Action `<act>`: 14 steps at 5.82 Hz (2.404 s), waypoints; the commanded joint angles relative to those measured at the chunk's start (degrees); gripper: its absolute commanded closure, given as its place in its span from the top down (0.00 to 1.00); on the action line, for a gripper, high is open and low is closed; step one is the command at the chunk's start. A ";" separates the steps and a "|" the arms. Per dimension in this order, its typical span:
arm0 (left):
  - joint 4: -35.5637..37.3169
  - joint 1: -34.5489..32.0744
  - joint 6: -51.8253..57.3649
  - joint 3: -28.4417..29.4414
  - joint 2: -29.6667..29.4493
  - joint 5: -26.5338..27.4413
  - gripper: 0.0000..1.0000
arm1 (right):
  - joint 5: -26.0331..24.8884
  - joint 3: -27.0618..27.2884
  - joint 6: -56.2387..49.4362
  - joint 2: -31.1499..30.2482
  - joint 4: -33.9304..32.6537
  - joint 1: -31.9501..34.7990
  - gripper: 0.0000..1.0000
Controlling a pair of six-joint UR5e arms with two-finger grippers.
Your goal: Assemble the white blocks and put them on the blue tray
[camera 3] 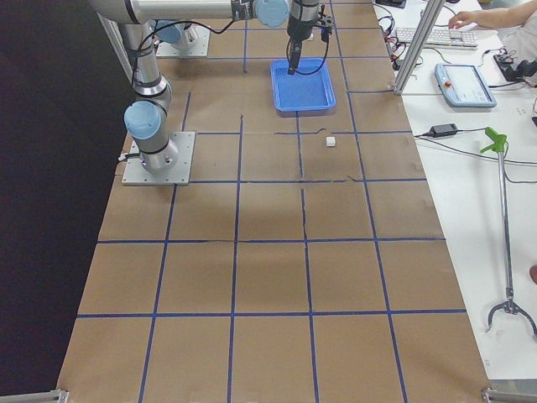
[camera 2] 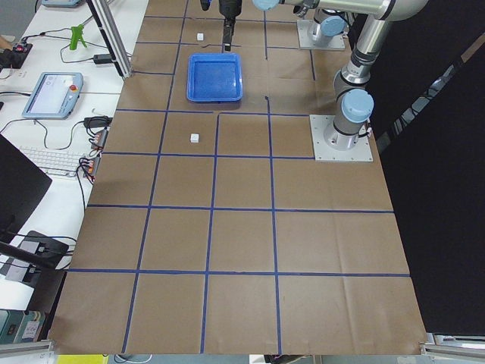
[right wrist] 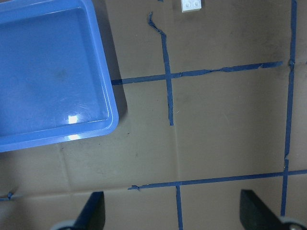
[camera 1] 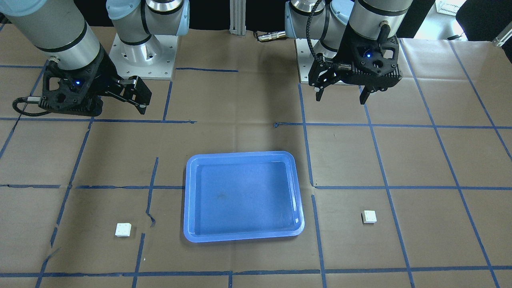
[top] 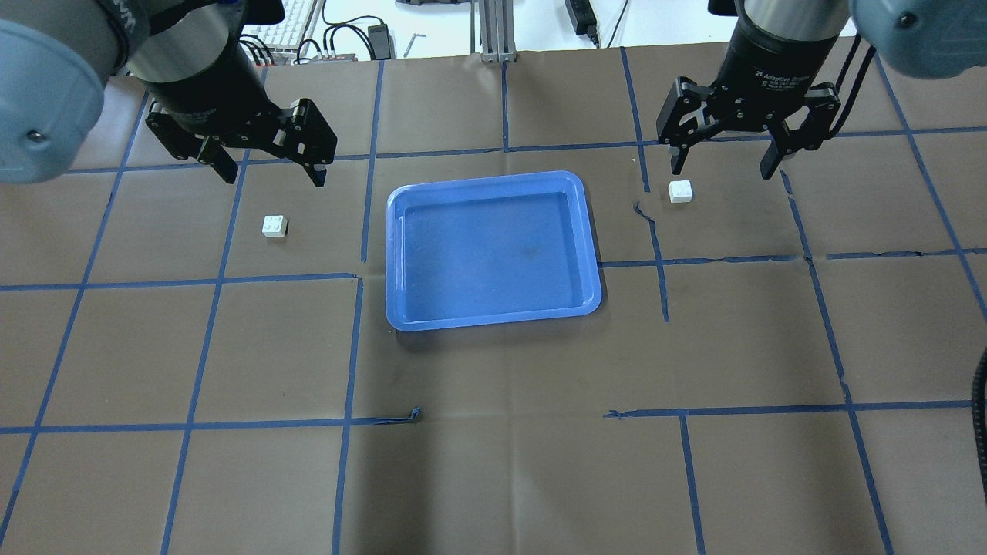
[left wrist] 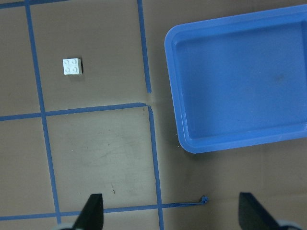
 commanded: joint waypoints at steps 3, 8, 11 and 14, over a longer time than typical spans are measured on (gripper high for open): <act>8.82 14.19 14.88 -5.91 -7.47 -0.53 0.99 | 0.02 0.09 -12.72 0.14 -0.08 0.05 1.00; 40.54 15.11 16.80 -12.07 -26.81 -0.71 0.99 | 0.20 -0.70 -62.29 5.31 -10.86 -0.48 1.00; 47.09 15.20 17.33 -12.78 -31.32 -0.62 0.99 | 0.99 -2.19 -92.91 9.44 -15.11 -3.70 1.00; 46.83 15.11 17.68 -12.96 -30.79 -0.45 0.32 | 5.80 -9.58 -109.19 16.65 -14.23 -7.49 1.00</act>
